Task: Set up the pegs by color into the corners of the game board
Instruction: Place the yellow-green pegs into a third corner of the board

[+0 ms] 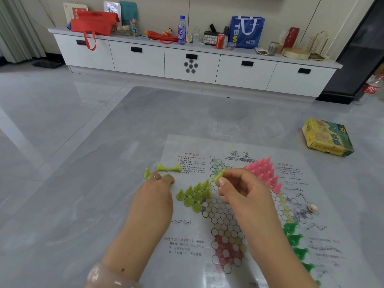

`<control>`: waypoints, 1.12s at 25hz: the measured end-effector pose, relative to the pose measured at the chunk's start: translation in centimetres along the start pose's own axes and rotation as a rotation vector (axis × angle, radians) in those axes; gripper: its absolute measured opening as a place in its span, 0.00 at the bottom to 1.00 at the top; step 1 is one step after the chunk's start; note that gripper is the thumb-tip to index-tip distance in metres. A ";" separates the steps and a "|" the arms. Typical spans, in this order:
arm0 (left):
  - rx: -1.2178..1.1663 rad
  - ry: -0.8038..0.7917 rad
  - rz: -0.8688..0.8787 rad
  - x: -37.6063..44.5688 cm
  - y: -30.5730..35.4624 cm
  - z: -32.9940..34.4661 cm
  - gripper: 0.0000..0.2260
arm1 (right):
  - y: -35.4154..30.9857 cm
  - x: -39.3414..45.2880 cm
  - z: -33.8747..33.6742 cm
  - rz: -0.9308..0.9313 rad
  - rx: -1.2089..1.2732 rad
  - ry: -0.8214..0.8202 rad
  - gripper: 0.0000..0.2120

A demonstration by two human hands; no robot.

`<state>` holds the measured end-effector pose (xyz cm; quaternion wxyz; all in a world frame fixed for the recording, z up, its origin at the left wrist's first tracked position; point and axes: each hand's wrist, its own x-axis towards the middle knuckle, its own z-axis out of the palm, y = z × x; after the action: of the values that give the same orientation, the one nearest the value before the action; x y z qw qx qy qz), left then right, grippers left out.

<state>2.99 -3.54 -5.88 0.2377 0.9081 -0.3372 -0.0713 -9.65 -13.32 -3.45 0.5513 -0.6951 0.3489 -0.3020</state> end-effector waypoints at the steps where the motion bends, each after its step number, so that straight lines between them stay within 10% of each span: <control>1: -0.011 0.017 -0.009 0.0 0.0 -0.1 0.15 | 0.0 0.0 0.0 -0.001 -0.002 0.000 0.07; 9: -0.101 0.053 -0.056 0.0 -0.3 -1.1 0.02 | 0.1 0.0 0.1 0.006 -0.020 -0.005 0.06; 20: 0.020 -0.049 0.120 -0.4 0.1 -0.6 0.19 | 0.2 -0.1 0.0 0.012 -0.045 -0.005 0.06; 28: -0.084 0.042 -0.037 -0.3 0.5 -1.1 0.02 | 0.3 0.0 -0.4 -0.003 -0.077 -0.001 0.07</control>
<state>2.80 -3.28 -4.69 0.2813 0.9048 -0.3119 -0.0705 -10.02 -13.62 -3.68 0.5237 -0.7166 0.3588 -0.2890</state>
